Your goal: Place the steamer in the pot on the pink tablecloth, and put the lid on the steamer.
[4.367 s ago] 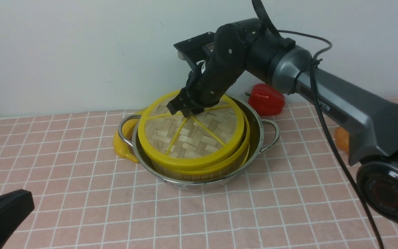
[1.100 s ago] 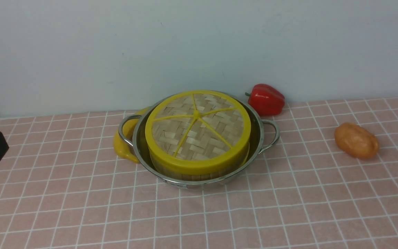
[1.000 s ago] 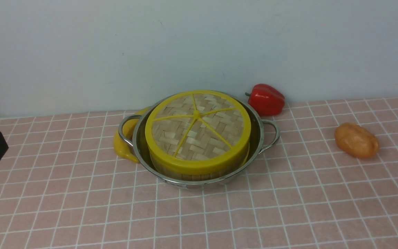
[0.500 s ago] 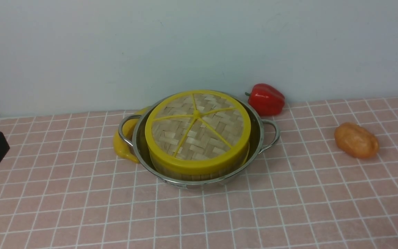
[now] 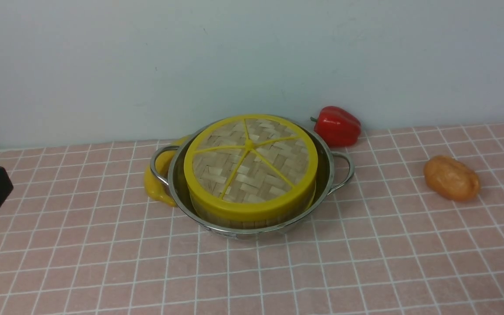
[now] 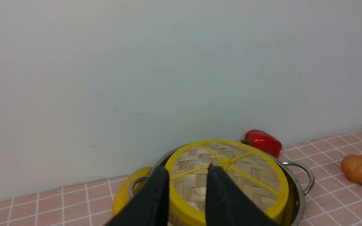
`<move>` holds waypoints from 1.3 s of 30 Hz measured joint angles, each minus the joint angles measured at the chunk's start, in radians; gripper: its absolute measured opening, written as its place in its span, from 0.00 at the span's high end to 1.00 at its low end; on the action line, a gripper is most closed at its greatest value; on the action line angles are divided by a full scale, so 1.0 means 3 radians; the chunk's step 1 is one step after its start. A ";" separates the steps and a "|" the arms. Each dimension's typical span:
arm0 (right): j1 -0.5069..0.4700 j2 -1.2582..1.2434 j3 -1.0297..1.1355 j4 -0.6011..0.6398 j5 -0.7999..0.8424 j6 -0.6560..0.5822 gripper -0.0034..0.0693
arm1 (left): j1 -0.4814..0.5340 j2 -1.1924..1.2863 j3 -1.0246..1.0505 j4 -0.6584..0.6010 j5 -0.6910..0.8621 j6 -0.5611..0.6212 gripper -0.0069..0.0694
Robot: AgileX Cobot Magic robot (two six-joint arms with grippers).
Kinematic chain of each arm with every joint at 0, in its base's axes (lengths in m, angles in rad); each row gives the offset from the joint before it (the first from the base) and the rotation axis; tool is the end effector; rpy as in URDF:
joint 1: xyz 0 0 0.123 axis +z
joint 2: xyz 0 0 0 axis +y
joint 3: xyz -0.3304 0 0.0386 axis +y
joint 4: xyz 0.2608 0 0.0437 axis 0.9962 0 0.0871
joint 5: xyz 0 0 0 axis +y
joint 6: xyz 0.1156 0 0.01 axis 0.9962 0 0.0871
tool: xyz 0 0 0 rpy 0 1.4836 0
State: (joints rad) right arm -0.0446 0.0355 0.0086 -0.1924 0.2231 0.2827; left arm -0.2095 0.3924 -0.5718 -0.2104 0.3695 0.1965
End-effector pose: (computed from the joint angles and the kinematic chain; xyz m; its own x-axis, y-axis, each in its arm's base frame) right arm 0.0475 -0.0071 0.1851 -0.1660 0.1022 -0.9808 0.1024 0.9910 0.0860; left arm 0.0700 -0.0239 0.3634 -0.0932 0.0198 -0.9954 0.2808 0.9597 -0.0073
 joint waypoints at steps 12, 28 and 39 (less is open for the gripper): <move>0.0000 0.0000 0.0000 0.0000 0.0000 0.0000 0.66 | 0.1209 -0.1241 0.1556 0.0304 -0.0073 0.0165 0.67; 0.0000 0.0000 0.0000 0.0000 -0.0002 0.0000 0.62 | 0.1212 -0.1309 0.1929 0.0301 -0.0179 0.0178 0.64; 0.0000 0.0000 0.0000 0.0000 -0.0002 0.0010 0.62 | 0.1212 -0.1309 0.1929 0.0301 -0.0179 0.0178 0.62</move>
State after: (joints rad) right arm -0.0446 0.0355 0.0086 -0.1924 0.2226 0.2856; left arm 0.1541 -0.0004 0.0070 -0.1202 0.3157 0.2500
